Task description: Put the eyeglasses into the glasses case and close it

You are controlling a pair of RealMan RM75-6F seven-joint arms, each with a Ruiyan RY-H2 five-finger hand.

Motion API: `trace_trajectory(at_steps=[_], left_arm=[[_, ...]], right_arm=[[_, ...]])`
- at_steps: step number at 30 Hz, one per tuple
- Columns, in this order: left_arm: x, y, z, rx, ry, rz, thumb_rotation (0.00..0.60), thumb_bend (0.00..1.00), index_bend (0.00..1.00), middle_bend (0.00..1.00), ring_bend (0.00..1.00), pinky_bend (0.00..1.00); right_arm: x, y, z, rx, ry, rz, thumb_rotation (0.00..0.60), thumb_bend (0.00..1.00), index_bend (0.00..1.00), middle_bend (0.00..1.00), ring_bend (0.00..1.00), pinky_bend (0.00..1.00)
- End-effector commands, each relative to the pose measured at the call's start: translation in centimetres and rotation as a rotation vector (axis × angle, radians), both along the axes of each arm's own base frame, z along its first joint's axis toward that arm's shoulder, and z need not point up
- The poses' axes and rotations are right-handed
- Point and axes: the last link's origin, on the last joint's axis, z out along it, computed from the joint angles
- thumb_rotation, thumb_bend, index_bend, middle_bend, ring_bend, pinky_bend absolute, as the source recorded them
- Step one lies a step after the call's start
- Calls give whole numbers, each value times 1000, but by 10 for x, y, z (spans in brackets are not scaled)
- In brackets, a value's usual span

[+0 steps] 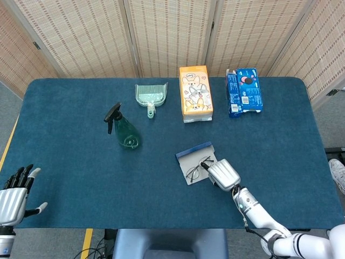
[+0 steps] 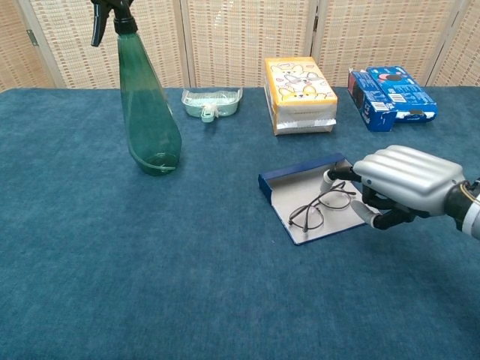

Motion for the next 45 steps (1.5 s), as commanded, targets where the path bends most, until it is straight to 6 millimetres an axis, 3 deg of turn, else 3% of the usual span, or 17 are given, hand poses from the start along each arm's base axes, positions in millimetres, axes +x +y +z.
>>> trace_trajectory(at_steps=[1,11,22,29,45], left_arm=[[-1,-1,2,8,1,3,600,130,146,71,48,176],[-2,-3,2,6,2,12,600,130,146,71,48,176],[-2,-1,2,6,4,9,600,130,146,71,48,176],[-1,-1,0,2,0,4,600,130,146,71,48,175],[-4,-6,7,19,6,20,600,130,146,71,48,175]], right_arm=[[2,-2,-5,9,-1,0,600,621,230,1000,1000,1000],[1,-3,-13,27,23,1,600,622,230,1000,1000,1000],[4,6,8,7,13,50,600,623,230,1000,1000,1000],[-4,10,3,37,52,28,600,622,230,1000,1000,1000],[15,-26,-22,16,98,33,600,622,230,1000,1000,1000]])
